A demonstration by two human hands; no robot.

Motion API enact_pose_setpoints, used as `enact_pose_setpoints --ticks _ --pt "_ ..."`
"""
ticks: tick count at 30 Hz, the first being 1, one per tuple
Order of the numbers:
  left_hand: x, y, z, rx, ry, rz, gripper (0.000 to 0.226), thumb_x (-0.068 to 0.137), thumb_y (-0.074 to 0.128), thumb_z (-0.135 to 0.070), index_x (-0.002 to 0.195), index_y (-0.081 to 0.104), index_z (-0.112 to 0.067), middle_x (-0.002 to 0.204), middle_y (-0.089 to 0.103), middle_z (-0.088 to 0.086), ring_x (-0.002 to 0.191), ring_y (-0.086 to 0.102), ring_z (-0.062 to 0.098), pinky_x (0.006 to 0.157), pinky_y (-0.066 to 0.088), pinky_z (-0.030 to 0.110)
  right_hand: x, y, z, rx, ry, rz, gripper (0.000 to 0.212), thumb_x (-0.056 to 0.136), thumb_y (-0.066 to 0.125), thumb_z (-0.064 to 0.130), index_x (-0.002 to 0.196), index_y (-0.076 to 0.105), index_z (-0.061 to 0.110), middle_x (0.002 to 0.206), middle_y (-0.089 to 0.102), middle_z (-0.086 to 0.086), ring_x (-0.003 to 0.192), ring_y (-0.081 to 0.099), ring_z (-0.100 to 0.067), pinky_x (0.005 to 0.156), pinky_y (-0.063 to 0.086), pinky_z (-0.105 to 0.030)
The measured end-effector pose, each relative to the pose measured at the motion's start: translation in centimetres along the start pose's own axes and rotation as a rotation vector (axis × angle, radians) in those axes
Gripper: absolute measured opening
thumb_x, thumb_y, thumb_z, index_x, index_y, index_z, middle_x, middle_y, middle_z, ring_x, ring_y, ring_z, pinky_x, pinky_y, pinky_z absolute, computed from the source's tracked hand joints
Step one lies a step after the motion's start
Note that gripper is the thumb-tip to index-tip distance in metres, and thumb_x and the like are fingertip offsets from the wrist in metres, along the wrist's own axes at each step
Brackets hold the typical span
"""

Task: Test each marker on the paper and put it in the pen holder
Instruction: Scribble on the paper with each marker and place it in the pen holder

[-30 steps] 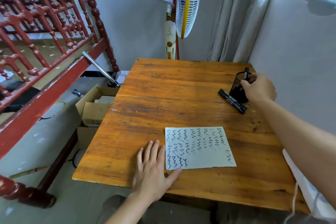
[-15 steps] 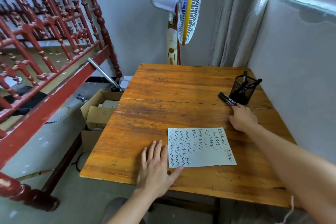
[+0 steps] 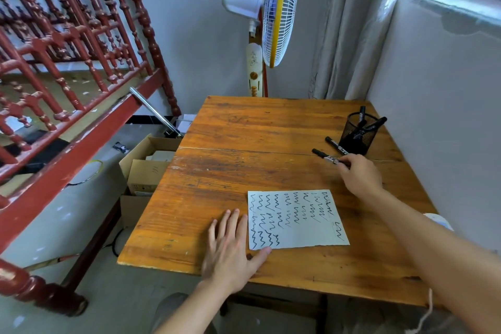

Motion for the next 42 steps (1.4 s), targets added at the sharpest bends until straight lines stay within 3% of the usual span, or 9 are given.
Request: enact_pose_setpoints --ticks 10,14,18,27,31,33,35,38,42 --pt "-2.6 -3.4 -2.8 -0.286 0.233 -0.343 0.063 0.088 0.042 -0.060 0.135 0.036 -0.019 0.139 0.045 0.006 0.129 0.036 0.021 0.107 0.031 0.044 -17.0 -1.8 4.3 0.546 -0.183 0.371 0.016 0.093 0.062 0.019 0.083 0.073 0.011 0.062 0.065 0.000 0.052 0.053 -0.002 0.050 0.041 -0.019" --pt "-5.6 -4.7 -6.5 -0.465 0.401 -0.363 0.036 0.092 0.047 -0.044 0.117 0.054 -0.019 0.107 0.065 -0.002 0.098 0.055 0.011 0.082 0.048 0.035 -20.4 -2.4 4.0 0.730 -0.098 0.397 0.026 0.091 0.065 0.022 0.077 0.070 0.001 0.065 0.067 -0.010 0.052 0.052 -0.008 0.049 0.041 -0.023" --pt "-7.3 -5.3 -7.6 -0.591 0.428 -0.281 0.018 0.093 0.046 -0.035 0.102 0.054 -0.021 0.090 0.066 -0.007 0.079 0.059 0.009 0.064 0.050 0.030 -22.6 -2.6 3.8 1.014 0.049 0.353 0.032 0.090 0.066 0.020 0.072 0.059 -0.005 0.055 0.052 -0.004 0.048 0.041 -0.011 0.044 0.032 -0.021" --pt "-10.5 -7.8 -9.3 -1.083 0.353 0.031 0.040 0.094 0.028 -0.051 0.070 0.038 -0.020 0.057 0.042 -0.009 0.054 0.039 0.011 0.054 0.034 0.037 -24.9 -2.5 5.1 1.251 0.059 0.412 0.035 0.093 0.057 0.014 0.064 0.045 -0.002 0.046 0.039 -0.009 0.039 0.031 -0.015 0.046 0.021 -0.029" --pt "-10.4 -7.2 -9.7 -1.367 0.228 0.227 0.047 0.094 0.033 -0.051 0.068 0.035 -0.011 0.055 0.031 -0.009 0.049 0.032 0.019 0.057 0.036 0.016 -24.8 -3.2 5.9 1.259 0.008 0.432 0.035 0.084 0.058 0.017 0.060 0.039 -0.001 0.044 0.039 -0.009 0.039 0.030 -0.016 0.048 0.016 -0.035" --pt "-10.1 -7.0 -9.7 -1.292 0.230 0.257 0.042 0.095 0.033 -0.050 0.068 0.037 -0.018 0.054 0.034 -0.009 0.050 0.034 0.016 0.054 0.035 0.022 -24.6 -3.7 6.1 1.248 0.008 0.394 0.040 0.083 0.058 0.017 0.063 0.035 -0.010 0.046 0.040 -0.009 0.040 0.030 -0.016 0.048 0.016 -0.034" --pt "-9.6 -8.1 -9.0 -0.940 0.336 0.026 0.033 0.096 0.031 -0.049 0.073 0.040 -0.026 0.058 0.041 -0.011 0.052 0.039 0.012 0.049 0.033 0.032 -24.4 -3.8 5.9 1.248 0.040 0.312 0.041 0.088 0.058 0.012 0.066 0.037 -0.015 0.047 0.046 -0.002 0.043 0.029 -0.016 0.045 0.020 -0.027" --pt "-9.3 -9.1 -8.8 -0.416 0.482 -0.321 0.030 0.098 0.035 -0.041 0.082 0.044 -0.017 0.069 0.053 -0.002 0.060 0.048 0.012 0.053 0.034 0.021 -24.3 -3.4 5.7 1.230 0.116 0.209 0.030 0.093 0.053 0.002 0.074 0.045 -0.020 0.047 0.055 0.007 0.038 0.030 -0.010 0.039 0.025 -0.018" --pt "-8.6 -8.9 -8.8 -0.281 0.504 -0.432 0.028 0.098 0.040 -0.036 0.082 0.043 -0.013 0.070 0.053 0.001 0.062 0.048 0.014 0.055 0.033 0.021 -23.8 -2.5 5.4 1.261 0.208 0.161 0.022 0.093 0.051 0.001 0.086 0.054 -0.019 0.040 0.053 0.009 0.033 0.028 -0.006 0.035 0.024 -0.017"
Point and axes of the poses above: each hand's wrist, its own x-axis towards the middle knuckle, its own y-axis out of the palm, z = x × y, the point moved 8 cm from there along x, towards the middle knuckle
